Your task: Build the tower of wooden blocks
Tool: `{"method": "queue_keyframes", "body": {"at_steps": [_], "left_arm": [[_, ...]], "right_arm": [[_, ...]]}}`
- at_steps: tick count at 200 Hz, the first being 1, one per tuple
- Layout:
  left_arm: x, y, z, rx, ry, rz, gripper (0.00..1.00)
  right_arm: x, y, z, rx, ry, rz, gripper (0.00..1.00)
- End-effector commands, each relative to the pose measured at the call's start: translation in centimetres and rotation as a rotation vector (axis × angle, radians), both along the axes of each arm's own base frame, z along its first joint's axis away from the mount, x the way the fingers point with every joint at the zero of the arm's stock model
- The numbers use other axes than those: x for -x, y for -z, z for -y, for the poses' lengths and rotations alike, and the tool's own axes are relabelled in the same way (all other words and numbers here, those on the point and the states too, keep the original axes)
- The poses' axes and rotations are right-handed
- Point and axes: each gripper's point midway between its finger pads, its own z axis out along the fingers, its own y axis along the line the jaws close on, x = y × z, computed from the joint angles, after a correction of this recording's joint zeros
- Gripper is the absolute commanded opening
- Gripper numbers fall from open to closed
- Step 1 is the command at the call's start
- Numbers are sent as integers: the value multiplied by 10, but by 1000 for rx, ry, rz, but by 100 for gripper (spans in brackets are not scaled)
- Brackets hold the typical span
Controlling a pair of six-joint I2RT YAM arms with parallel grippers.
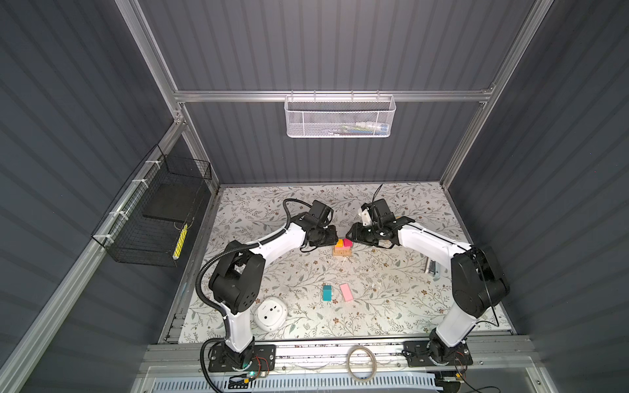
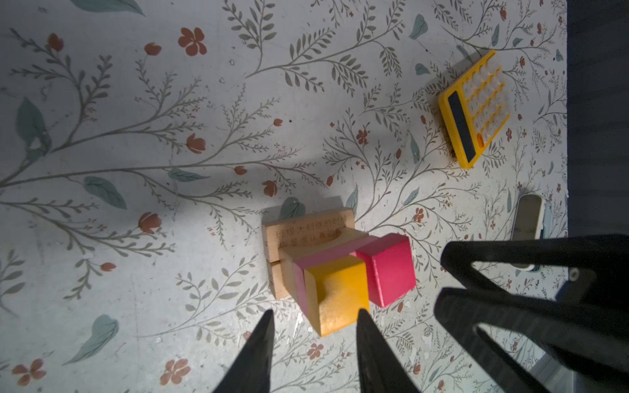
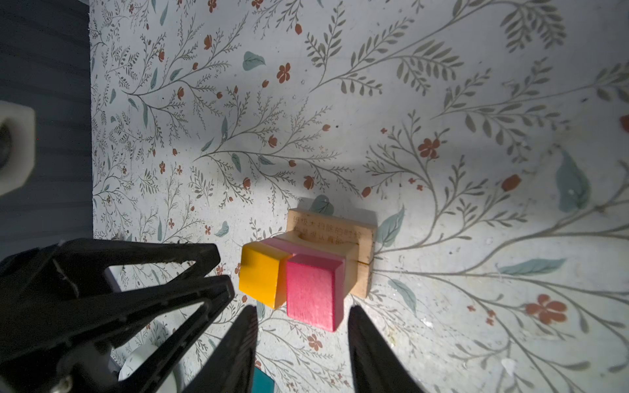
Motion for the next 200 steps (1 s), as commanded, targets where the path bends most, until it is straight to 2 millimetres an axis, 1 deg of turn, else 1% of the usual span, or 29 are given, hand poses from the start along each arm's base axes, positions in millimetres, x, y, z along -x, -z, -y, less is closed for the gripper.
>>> {"method": "queue_keyframes", "body": {"at_steps": [1, 44, 83, 117, 119, 123, 192, 194, 200], "left_arm": [[2, 3, 7, 3, 8, -23, 40], [2, 8, 8, -2, 9, -32, 39], [3, 10, 10, 0, 12, -39, 38], [3, 13, 11, 2, 14, -44, 38], [-2, 2, 15, 19, 15, -22, 38], [-4, -2, 17, 25, 16, -15, 38], [-4, -2, 19, 30, 17, -15, 36], [-4, -2, 19, 31, 17, -15, 36], [-4, -2, 19, 30, 17, -16, 36]], "right_arm": [[2, 12, 2, 13, 2, -29, 46], [-1, 13, 0, 9, 0, -32, 46], [-2, 19, 0, 14, 0, -50, 45], [-2, 19, -4, -1, -7, -54, 43], [-2, 19, -4, -2, -8, -55, 43], [-3, 19, -3, -2, -6, -55, 43], [-4, 19, -4, -7, 0, -55, 39], [-1, 18, -8, -27, -16, -66, 39], [0, 18, -9, -35, -21, -70, 39]]}}
